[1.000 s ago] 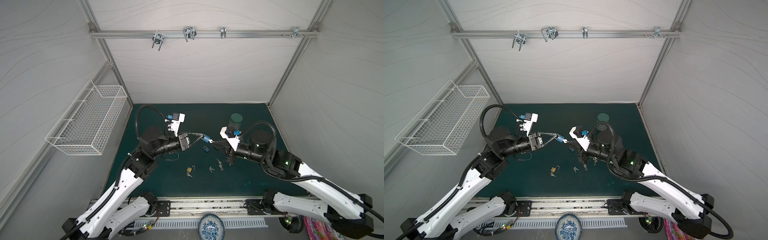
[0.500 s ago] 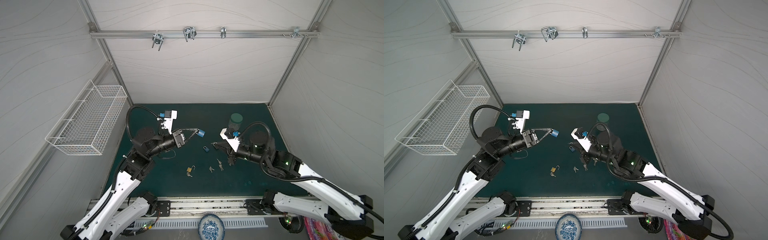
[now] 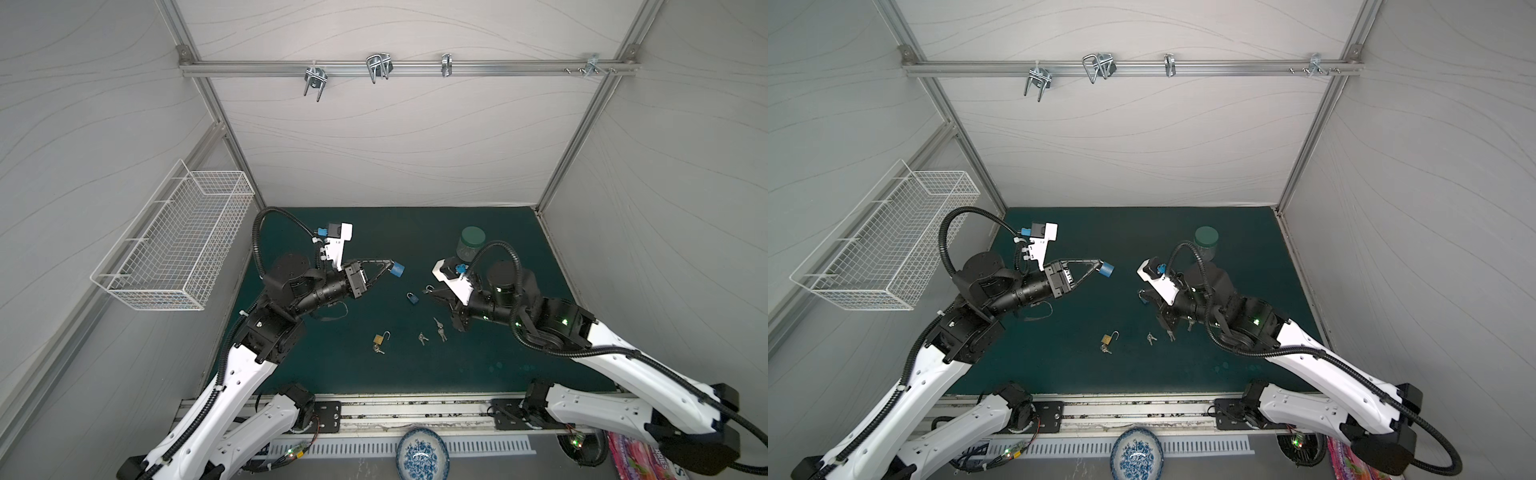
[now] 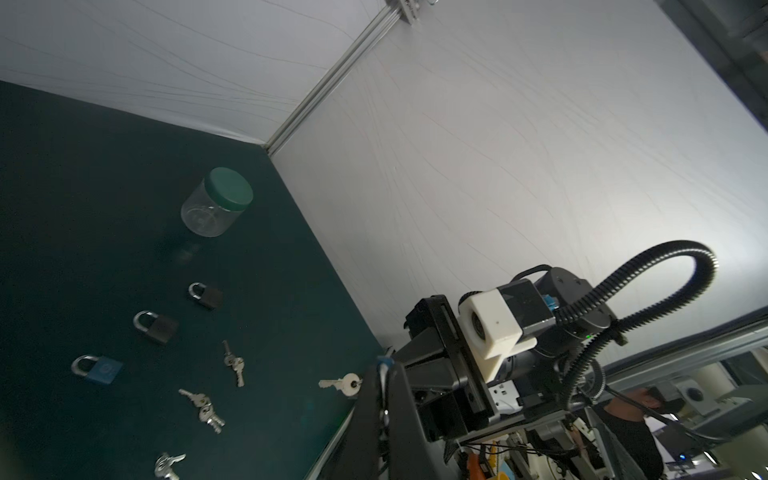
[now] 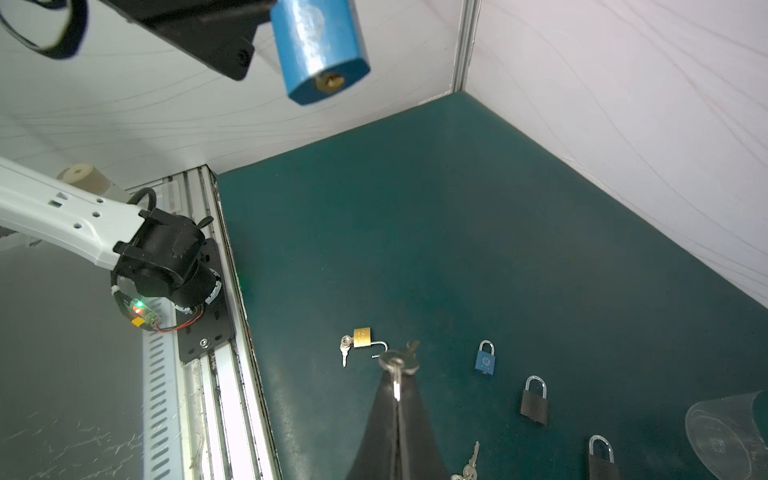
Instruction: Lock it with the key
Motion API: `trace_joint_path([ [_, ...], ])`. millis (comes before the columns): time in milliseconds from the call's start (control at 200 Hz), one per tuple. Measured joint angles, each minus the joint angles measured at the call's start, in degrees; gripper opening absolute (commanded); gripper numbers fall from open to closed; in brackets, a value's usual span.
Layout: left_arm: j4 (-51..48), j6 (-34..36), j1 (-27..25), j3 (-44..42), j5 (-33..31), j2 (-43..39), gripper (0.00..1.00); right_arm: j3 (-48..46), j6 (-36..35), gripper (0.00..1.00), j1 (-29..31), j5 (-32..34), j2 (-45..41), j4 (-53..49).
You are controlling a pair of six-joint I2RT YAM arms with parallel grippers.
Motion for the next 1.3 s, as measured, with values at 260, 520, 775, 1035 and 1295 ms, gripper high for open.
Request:
trace_joint_path([
  [260,-15.50,5.81,0.02,0.20,-10.47,-0.39,0.00,-1.55,5.49,0.00,0.00,-3.45,8.90,-4.37],
  [520,-20.13,4.44,1.99,-6.19,-17.20,-0.09,0.00,-6.99,12.94,0.00,0.17,-4.28,15.89,-4.57],
  [775,-19.43,0.83,8.55,-14.71,-12.90,-0.11,0.00,-7.63,18.43,0.00,2.60,-3.76,27.43,-1.16],
  [1035,-17.81,-1.81,17.73,-18.80,-5.77,-2.62,0.00,-6.78,22.27,0.00,3.23,-0.28,34.40,3.04],
  [1295,-17.29,-2.69,20.09,-19.78,-1.88,-3.23,0.00,-3.34,23.82,0.00,2.97,2.49,39.36,6.71],
])
